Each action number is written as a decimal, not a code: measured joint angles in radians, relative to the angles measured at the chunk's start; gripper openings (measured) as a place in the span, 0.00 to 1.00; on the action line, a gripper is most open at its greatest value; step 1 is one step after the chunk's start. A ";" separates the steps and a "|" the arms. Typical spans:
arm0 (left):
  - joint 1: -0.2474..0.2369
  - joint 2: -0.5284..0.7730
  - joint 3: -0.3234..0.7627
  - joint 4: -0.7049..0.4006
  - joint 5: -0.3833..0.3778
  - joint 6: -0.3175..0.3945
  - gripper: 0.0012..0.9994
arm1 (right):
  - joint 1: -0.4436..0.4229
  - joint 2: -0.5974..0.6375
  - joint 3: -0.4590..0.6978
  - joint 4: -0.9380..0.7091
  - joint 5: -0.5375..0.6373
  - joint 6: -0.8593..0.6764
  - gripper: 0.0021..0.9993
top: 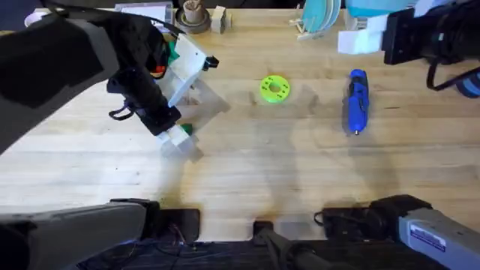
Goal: Pick up the gripper from the table and insert it into the empty holder that is missing its gripper. Then pick up a screw, insert it into the mounting hole, and use the screwdriver to tighten it. Finally, clean up the table by picking up the vegetable and placing it into the bucket.
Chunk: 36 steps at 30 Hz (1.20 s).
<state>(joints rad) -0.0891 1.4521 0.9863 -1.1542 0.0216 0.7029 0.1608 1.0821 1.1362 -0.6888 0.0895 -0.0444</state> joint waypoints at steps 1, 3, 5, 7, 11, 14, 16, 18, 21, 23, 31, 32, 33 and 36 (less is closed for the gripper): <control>0.000 0.014 0.000 0.006 0.000 0.000 0.99 | 0.000 0.000 0.000 0.000 0.000 0.000 0.99; 0.000 0.043 0.000 0.031 0.000 0.000 1.00 | 0.000 0.000 0.000 0.000 0.000 0.000 0.99; 0.000 0.073 0.000 0.050 0.000 0.001 1.00 | 0.000 0.000 0.000 0.000 0.000 0.000 0.99; 0.000 0.101 0.000 0.057 0.000 0.011 1.00 | 0.000 0.000 0.000 0.000 0.000 0.000 0.99; 0.012 0.153 -0.002 0.098 -0.015 0.033 0.99 | 0.000 0.000 0.000 0.000 0.000 0.000 0.99; 0.047 0.185 -0.002 0.165 -0.015 0.039 1.00 | 0.000 0.000 0.000 0.000 0.000 0.000 0.99; 0.068 0.187 -0.002 0.170 -0.007 0.042 1.00 | 0.000 0.000 0.000 0.000 0.000 0.000 0.99; 0.082 0.187 -0.001 0.168 0.001 0.046 1.00 | 0.000 0.000 0.000 0.000 0.000 0.000 0.99; 0.086 0.192 0.006 0.148 0.005 0.050 0.99 | 0.000 0.000 0.000 0.000 0.000 0.000 0.99; 0.086 0.196 0.011 0.141 0.004 0.049 0.99 | 0.000 0.000 0.000 0.000 0.000 0.000 0.99; 0.086 0.197 0.017 0.115 0.003 0.019 0.99 | 0.000 0.000 0.000 0.000 0.000 0.000 0.99; 0.086 0.197 0.017 0.115 0.002 0.018 1.00 | 0.000 0.000 0.000 0.000 0.000 0.000 0.99; 0.086 0.197 0.017 0.115 0.002 0.017 1.00 | 0.000 0.000 0.000 0.000 0.000 0.000 0.99; 0.086 0.197 0.017 0.116 0.000 0.014 0.96 | 0.000 0.000 0.000 0.000 0.000 0.000 0.99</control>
<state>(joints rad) -0.0029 1.6493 1.0035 -1.0380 0.0214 0.7168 0.1608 1.0821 1.1362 -0.6888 0.0895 -0.0444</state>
